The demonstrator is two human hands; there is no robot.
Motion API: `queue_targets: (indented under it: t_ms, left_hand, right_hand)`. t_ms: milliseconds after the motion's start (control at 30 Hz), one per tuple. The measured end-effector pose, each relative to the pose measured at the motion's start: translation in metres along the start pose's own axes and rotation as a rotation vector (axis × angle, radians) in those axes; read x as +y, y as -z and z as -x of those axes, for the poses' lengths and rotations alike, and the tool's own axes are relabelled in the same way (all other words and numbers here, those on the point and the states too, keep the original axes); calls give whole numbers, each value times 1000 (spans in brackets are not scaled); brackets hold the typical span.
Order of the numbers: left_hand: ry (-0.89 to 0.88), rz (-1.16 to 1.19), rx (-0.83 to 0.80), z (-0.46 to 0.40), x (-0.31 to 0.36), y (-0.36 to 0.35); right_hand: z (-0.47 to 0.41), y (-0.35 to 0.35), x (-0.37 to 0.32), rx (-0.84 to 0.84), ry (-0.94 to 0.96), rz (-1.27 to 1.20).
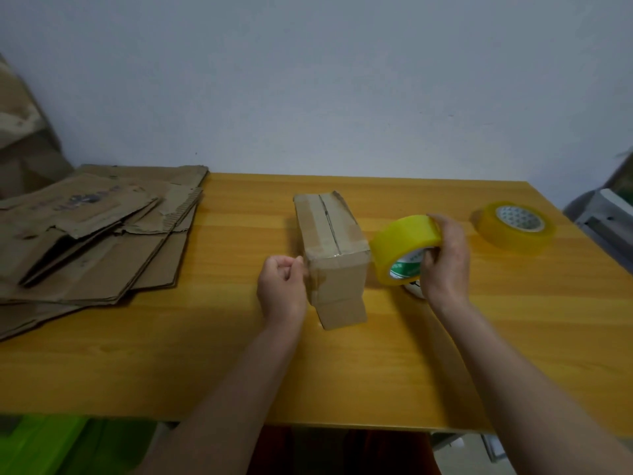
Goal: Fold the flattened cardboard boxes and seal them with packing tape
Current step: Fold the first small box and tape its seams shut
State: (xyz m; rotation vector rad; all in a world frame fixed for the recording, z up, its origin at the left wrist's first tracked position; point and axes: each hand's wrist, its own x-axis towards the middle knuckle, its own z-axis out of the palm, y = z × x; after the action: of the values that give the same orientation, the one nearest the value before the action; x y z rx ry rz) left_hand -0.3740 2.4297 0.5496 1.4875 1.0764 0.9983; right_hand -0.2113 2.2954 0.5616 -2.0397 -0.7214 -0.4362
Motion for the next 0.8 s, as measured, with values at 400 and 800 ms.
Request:
queue_targets:
  t_ms: [400,800]
  left_hand:
    - [-319,-166,16,-1,0,13]
    - [-243,-943,-373,-32,57,37]
  right_hand:
    - [15,-1,-10,-46,-55,-21]
    - [46,28,-47,-729,30,-333]
